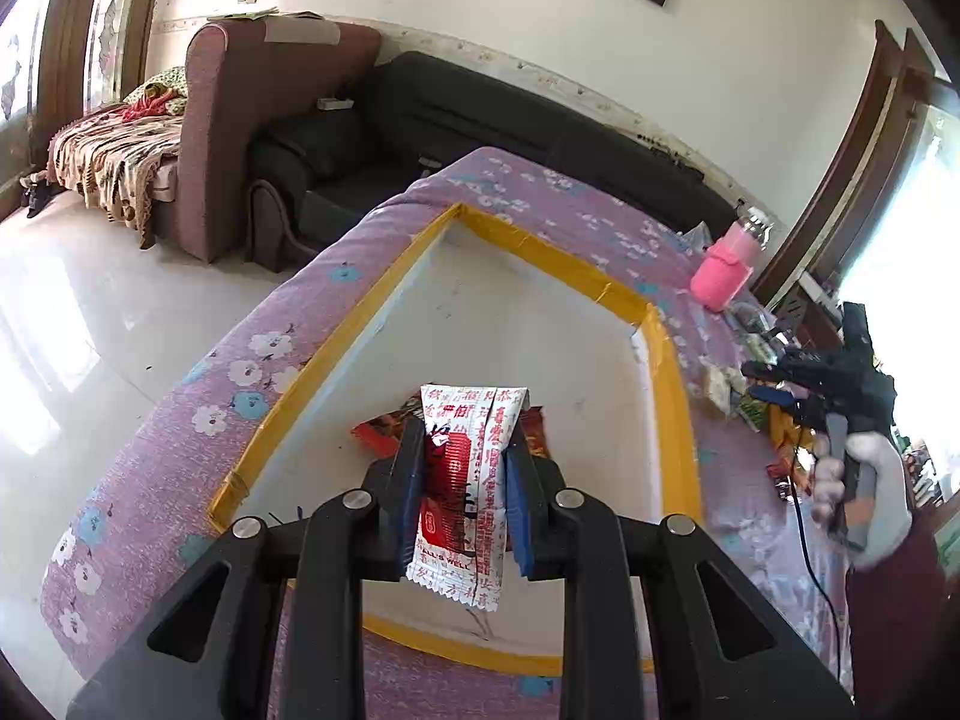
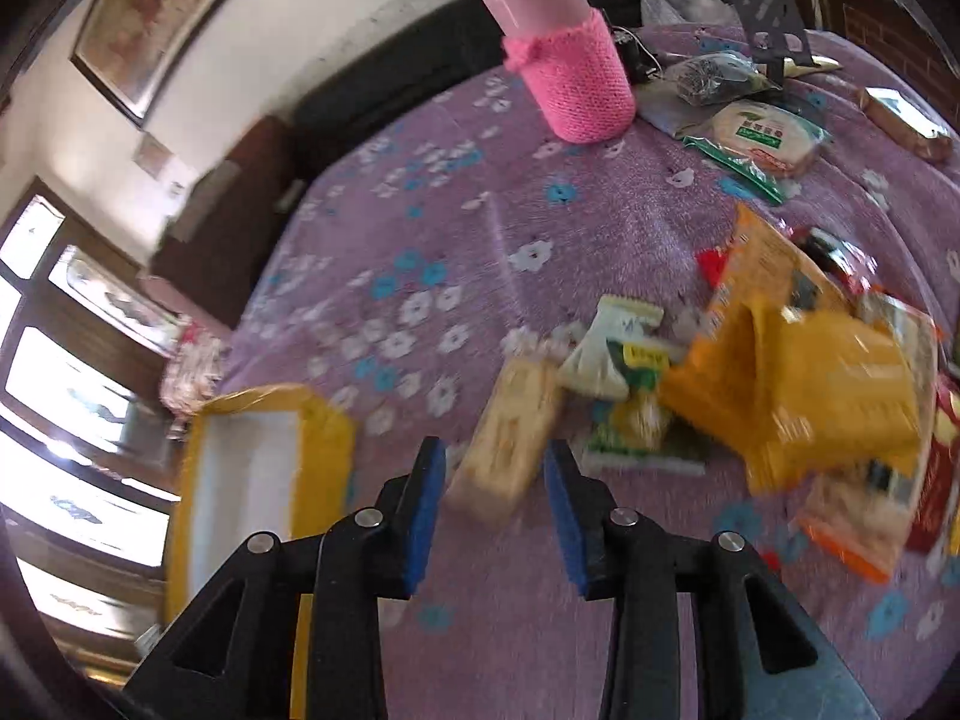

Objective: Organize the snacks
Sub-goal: 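Grasp the cream cake packet with the right tool while the left tool releases the sachet into the tray, then lower the cream cake packet into the tray and open the right tool, then grasp the yellow pillow-shaped packet with the right tool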

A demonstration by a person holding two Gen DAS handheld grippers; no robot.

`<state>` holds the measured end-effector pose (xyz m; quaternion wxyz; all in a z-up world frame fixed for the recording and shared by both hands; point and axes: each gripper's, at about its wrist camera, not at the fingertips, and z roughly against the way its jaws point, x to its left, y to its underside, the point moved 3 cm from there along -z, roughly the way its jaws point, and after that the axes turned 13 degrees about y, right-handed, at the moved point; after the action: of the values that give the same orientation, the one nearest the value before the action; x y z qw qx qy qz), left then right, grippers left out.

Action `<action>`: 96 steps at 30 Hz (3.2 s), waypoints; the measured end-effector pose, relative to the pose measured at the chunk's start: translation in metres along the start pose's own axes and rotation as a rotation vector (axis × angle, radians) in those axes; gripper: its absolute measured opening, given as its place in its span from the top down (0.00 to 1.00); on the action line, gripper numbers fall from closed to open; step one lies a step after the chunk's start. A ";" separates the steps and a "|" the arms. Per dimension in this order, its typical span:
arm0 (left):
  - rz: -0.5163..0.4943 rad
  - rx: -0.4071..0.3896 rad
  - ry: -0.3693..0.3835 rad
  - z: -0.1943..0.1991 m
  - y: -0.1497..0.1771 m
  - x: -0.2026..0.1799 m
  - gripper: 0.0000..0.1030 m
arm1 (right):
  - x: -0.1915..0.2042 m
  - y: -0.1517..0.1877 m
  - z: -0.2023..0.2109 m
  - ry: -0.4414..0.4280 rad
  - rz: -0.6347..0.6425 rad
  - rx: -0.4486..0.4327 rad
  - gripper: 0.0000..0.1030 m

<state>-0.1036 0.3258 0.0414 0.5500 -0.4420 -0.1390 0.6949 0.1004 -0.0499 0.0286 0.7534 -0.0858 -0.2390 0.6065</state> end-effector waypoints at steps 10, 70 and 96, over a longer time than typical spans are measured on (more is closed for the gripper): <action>0.040 0.097 -0.058 -0.031 0.007 0.016 0.77 | 0.040 -0.004 -0.054 0.274 0.121 -0.013 0.49; -0.100 -0.102 0.045 0.027 -0.004 -0.084 0.45 | -0.052 0.015 0.005 -0.042 0.231 0.127 0.55; -0.397 0.177 0.150 -0.067 0.043 -0.232 0.35 | -0.114 0.066 0.021 0.171 0.099 -0.053 0.56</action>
<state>-0.0792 0.0854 0.0808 0.7213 -0.4062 -0.1205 0.5479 0.0157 -0.1459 -0.0101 0.7377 -0.1689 -0.1851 0.6269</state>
